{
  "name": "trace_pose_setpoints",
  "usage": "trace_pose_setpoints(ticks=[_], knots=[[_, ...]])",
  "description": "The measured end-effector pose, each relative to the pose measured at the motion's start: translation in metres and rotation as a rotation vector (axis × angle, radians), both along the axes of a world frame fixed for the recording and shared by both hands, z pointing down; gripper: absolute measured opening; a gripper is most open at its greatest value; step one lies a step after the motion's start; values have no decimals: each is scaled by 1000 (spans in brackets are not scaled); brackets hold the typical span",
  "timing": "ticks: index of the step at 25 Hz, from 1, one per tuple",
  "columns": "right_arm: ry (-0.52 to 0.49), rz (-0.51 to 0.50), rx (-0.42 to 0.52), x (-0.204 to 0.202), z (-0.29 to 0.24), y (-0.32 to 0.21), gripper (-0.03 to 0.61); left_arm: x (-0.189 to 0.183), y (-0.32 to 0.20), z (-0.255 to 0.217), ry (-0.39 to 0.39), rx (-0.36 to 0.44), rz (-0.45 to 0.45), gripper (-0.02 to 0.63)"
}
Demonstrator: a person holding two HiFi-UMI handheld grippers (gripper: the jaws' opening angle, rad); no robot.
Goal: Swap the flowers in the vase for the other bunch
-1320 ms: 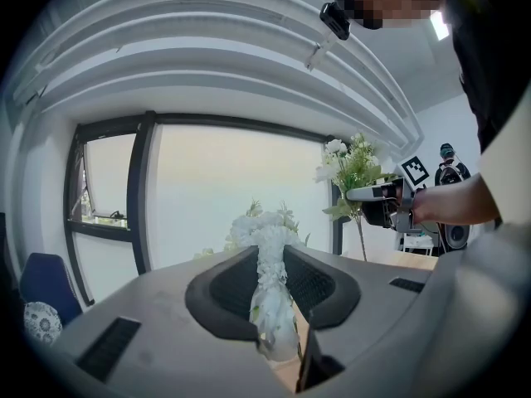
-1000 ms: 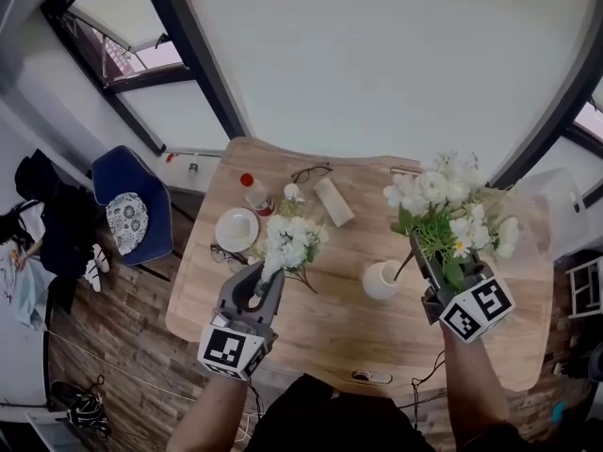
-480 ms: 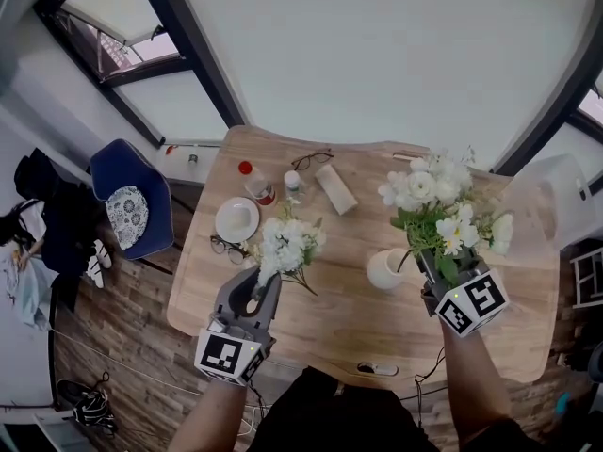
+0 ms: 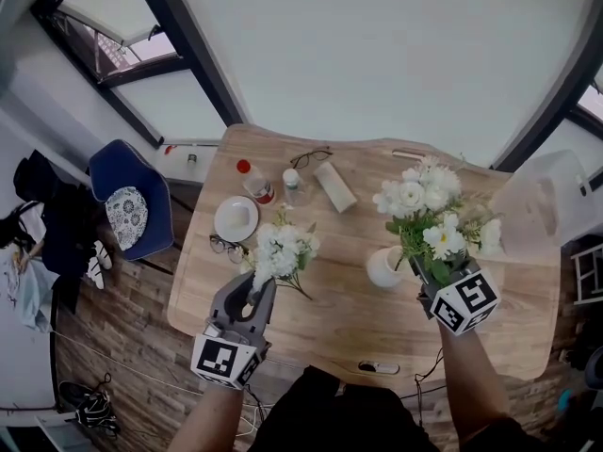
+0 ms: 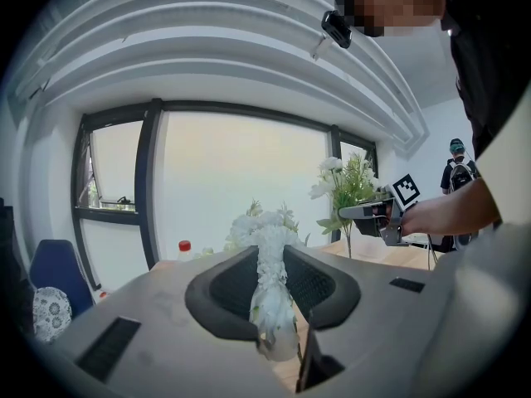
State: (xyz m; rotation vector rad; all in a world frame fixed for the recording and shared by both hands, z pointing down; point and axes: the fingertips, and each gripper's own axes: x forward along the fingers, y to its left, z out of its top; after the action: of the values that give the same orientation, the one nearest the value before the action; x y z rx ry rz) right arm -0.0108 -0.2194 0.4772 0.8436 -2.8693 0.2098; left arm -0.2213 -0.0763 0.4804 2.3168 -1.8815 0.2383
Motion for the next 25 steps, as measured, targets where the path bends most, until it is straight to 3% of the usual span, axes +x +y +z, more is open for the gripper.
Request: trace_pose_setpoints(ticks=[10, 16, 19, 25], knots=[[98, -29, -105, -7, 22, 7, 127, 5, -1, -6, 15, 2, 16, 89], [149, -57, -180, -13, 31, 17, 224, 11, 1, -13, 20, 24, 27, 89], [232, -64, -248, -10, 44, 23, 287, 10, 3, -19, 24, 37, 25, 89], [396, -57, -339, 9, 70, 37, 313, 10, 7, -23, 11, 66, 28, 89]])
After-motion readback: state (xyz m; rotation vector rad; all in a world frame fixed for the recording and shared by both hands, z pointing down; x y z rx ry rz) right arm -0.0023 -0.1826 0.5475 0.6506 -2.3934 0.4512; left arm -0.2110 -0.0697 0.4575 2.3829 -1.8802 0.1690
